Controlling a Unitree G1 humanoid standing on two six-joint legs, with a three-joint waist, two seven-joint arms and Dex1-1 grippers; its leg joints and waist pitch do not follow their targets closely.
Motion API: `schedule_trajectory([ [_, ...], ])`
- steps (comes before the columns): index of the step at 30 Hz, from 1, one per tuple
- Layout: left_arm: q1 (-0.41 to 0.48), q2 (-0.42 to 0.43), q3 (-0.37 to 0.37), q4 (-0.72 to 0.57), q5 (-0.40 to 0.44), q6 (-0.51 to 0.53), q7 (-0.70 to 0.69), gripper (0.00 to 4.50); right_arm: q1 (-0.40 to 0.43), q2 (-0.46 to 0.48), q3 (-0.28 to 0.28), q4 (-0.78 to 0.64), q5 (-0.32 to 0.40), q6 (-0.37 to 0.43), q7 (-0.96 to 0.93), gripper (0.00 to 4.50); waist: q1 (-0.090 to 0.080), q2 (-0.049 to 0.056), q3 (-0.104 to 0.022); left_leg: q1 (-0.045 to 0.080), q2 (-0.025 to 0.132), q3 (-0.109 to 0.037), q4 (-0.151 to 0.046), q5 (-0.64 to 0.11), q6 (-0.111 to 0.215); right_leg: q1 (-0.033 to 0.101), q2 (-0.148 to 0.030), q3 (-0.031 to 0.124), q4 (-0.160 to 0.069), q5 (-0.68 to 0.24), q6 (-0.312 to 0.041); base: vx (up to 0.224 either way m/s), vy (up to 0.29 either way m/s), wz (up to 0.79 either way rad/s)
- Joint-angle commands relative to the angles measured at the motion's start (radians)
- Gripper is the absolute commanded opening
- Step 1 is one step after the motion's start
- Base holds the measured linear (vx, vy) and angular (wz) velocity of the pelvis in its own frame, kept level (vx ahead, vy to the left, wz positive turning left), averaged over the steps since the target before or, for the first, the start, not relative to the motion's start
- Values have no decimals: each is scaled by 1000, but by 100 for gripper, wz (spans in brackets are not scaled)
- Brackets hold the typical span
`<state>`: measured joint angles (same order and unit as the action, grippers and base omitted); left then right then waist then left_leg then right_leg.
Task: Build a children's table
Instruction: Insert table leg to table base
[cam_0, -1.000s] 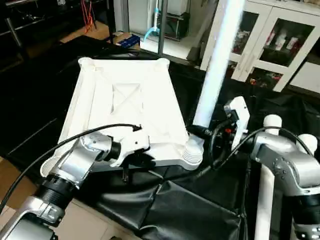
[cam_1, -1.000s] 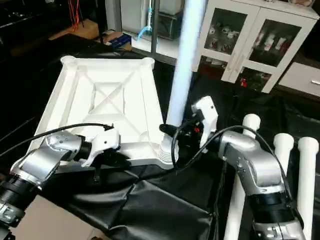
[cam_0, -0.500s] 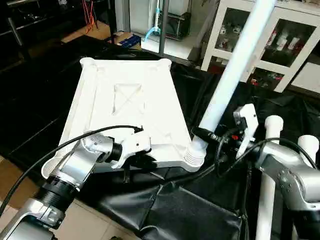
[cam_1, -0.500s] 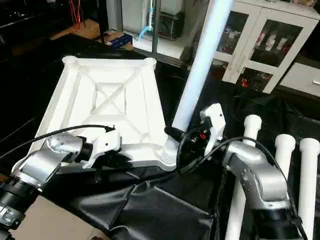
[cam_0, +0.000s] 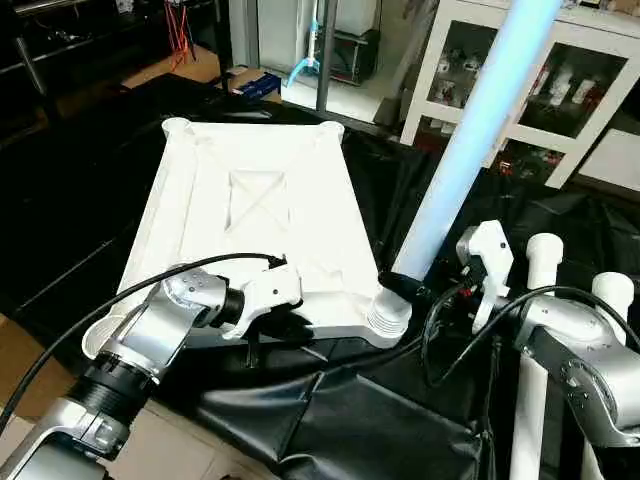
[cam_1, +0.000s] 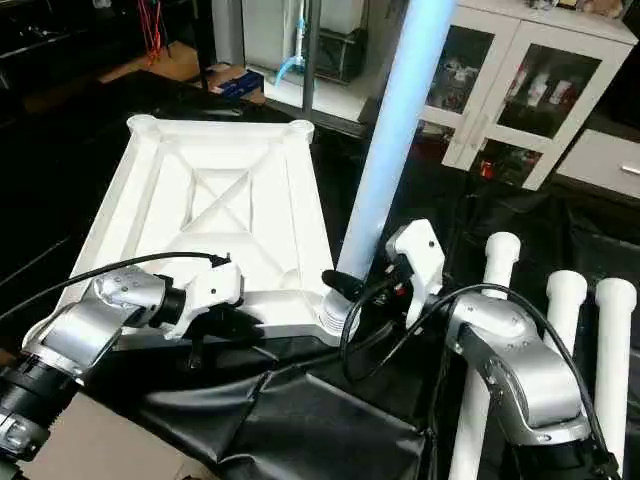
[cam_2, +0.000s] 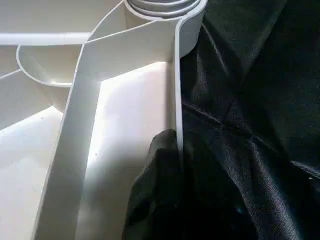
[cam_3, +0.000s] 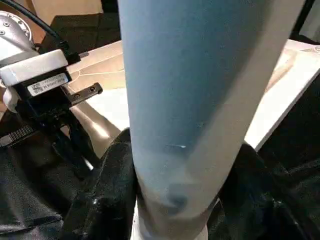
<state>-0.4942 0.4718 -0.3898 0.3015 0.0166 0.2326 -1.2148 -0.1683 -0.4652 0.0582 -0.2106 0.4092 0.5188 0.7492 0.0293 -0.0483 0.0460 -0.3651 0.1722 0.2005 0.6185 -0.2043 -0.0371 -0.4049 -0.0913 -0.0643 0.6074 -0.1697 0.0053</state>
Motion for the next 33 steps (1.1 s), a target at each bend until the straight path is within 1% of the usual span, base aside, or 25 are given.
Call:
schedule_trajectory([
  [1, 7, -15, 4, -30, -33, -9, -13, 0, 63, -16, 77, 106, -49, 85, -4, 180, -10, 5, -46, 17, 64, -38, -99, -354, -38, 21, -61, 53, -93, -429, -145, 0, 0, 0],
  [3, 7, -14, 4, -30, -33, -9, -14, 0, 65, -14, 78, 135, -57, 89, -5, 180, -11, 6, -46, 18, 64, -39, -100, -364, -40, 20, -62, 53, -94, -439, -144, 0, 0, 0],
  [4, 8, -14, 4, -32, -33, -7, -14, 0, 71, -12, 79, 141, -54, 97, -6, 180, -12, 4, -46, 18, 64, -40, -100, -372, -42, 20, -62, 52, -96, -449, -140, 0, 0, 0],
  [7, 9, -15, 4, -33, -34, -4, -14, 0, 85, -13, 89, 147, -53, 102, -3, 180, -13, 4, -47, 20, 64, -41, -103, -387, -46, 18, -61, 52, -99, -459, -129, 0, 0, 0],
  [9, 10, -14, 4, -34, -35, -2, -15, 0, 92, -6, 92, 168, -69, 79, -14, 180, -15, 1, -47, 24, 64, -42, -107, -415, -49, 18, -60, 50, -104, -481, -119, 0, 0, 0],
  [10, 10, -14, 4, -35, -35, -2, -16, 0, 91, 2, 87, 174, -72, 65, -22, 180, -16, 5, -48, 27, 64, -44, -108, -426, -52, 18, -62, 49, -107, -494, -116, 0, 0, 0],
  [11, 10, -14, 4, -35, -36, -1, -16, 0, 89, 7, 84, 177, -74, 57, -28, 180, -17, 4, -49, 28, 63, -43, -108, -429, -53, 18, -62, 49, -109, -496, -114, 0, 0, 0],
  [13, 11, -14, 4, -37, -35, -1, -15, 0, 76, 35, 64, 177, -65, 38, -53, 180, -21, 4, -49, 32, 63, -46, -110, -453, -59, 16, -61, 48, -112, -505, -112, 0, 0, 0],
  [15, 11, -14, 4, -38, -35, -1, -15, 0, 70, 46, 57, 174, -63, 27, -63, 180, -26, 3, -49, 30, 62, -48, -112, -469, -63, 16, -60, 47, -113, -515, -109, 0, 0, 0],
  [16, 10, -14, 5, -36, -35, -2, -14, 0, 66, 52, 55, 173, -64, 19, -69, 180, -30, 5, -48, 30, 63, -49, -113, -484, -64, 15, -60, 46, -115, -529, -106, 0, 0, 0],
  [17, 7, -14, 7, -31, -32, -5, -11, 0, 58, 61, 49, 177, -73, -7, -82, 180, -32, 6, -47, 32, 63, -50, -112, -496, -66, 13, -60, 45, -117, -539, -104, 0, 0, 0],
  [18, 5, -14, 8, -29, -30, -7, -7, 0, 55, 68, 43, 181, -78, -22, -93, 180, -39, 6, -45, 32, 62, -54, -113, -524, -68, 12, -61, 41, -122, -581, -92, 0, 0, 0],
  [19, 4, -15, 10, -27, -29, -7, -3, 0, 51, 74, 35, 185, -81, -34, -105, 180, -39, 9, -45, 33, 62, -55, -113, -531, -69, 12, -62, 40, -124, -589, -89, 0, 0, 0],
  [20, 4, -16, 10, -27, -29, -7, -2, 0, 51, 75, 34, 186, -82, -36, -107, 180, -41, 8, -45, 34, 62, -56, -113, -539, -70, 10, -62, 39, -126, -596, -86, 0, 0, 0],
  [21, 2, -17, 14, -25, -27, -6, 4, 0, 46, 83, 24, 191, -86, -52, -124, 180, -43, 13, -44, 36, 62, -59, -115, -553, -72, 11, -61, 36, -128, -600, -82, 0, 0, 0],
  [23, 0, -20, 20, -22, -24, -3, 19, 0, 38, 96, 5, 203, -95, -82, -154, 180, -50, 11, -43, 34, 62, -60, -118, -564, -73, 12, -60, 34, -130, -584, -86, 0, 0, 0],
  [24, 0, -21, 24, -21, -21, -1, 31, 0, 33, 105, -8, 212, -100, -97, -175, 180, -53, 14, -43, 35, 62, -60, -118, -571, -74, 9, -60, 35, -130, -584, -87, 0, 0, 0],
  [25, -1, -22, 26, -19, -18, 1, 40, 0, 29, 112, -18, 219, -103, -108, -190, 180, -58, 13, -42, 35, 61, -62, -117, -581, -74, 9, -60, 33, -131, -590, -88, 0, 0, 0],
  [26, -3, -25, 31, -16, -16, 4, 54, 0, 24, 122, -28, 229, -110, -123, -207, 180, -63, 10, -41, 32, 60, -63, -118, -586, -71, 11, -61, 33, -133, -603, -83, 0, 0, 0],
  [28, -3, -27, 33, -16, -14, 10, 63, 0, 20, 131, -36, 235, -116, -134, -225, 180, -67, 10, -42, 30, 59, -64, -117, -579, -67, 12, -65, 33, -135, -627, -76, 0, 0, 0],
  [29, -4, -29, 37, -16, -12, 16, 74, 0, 16, 142, -42, 240, -120, -142, -243, 180, -67, 10, -43, 26, 59, -65, -118, -560, -64, 14, -66, 35, -134, -627, -73, 0, 0, 0],
  [30, -6, -34, 43, -20, -11, 30, 89, 0, 11, 157, -46, 246, -134, -152, -279, 180, -66, 9, -43, 25, 60, -62, -118, -545, -63, 10, -66, 38, -132, -617, -80, 0, 0, 0],
  [31, -7, -39, 50, -26, -7, 46, 111, 0, 8, 173, -46, 249, -148, -161, -314, 180, -67, 9, -43, 23, 60, -62, -118, -538, -64, 11, -66, 38, -131, -611, -82, 0, 0, 0],
  [32, -7, -39, 50, -26, -7, 46, 111, 0, 8, 173, -46, 249, -148, -161, -314, 180, -69, 8, -46, 17, 59, -63, -119, -517, -63, 16, -66, 38, -128, -598, -85, 0, 0, 0],
  [33, -9, -50, 65, -37, -10, 74, 141, 0, 6, 194, -46, 254, -164, -161, -362, 180, -66, 9, -49, 16, 61, -60, -118, -486, -62, 16, -67, 43, -123, -563, -93, 0, 0, 0],
])
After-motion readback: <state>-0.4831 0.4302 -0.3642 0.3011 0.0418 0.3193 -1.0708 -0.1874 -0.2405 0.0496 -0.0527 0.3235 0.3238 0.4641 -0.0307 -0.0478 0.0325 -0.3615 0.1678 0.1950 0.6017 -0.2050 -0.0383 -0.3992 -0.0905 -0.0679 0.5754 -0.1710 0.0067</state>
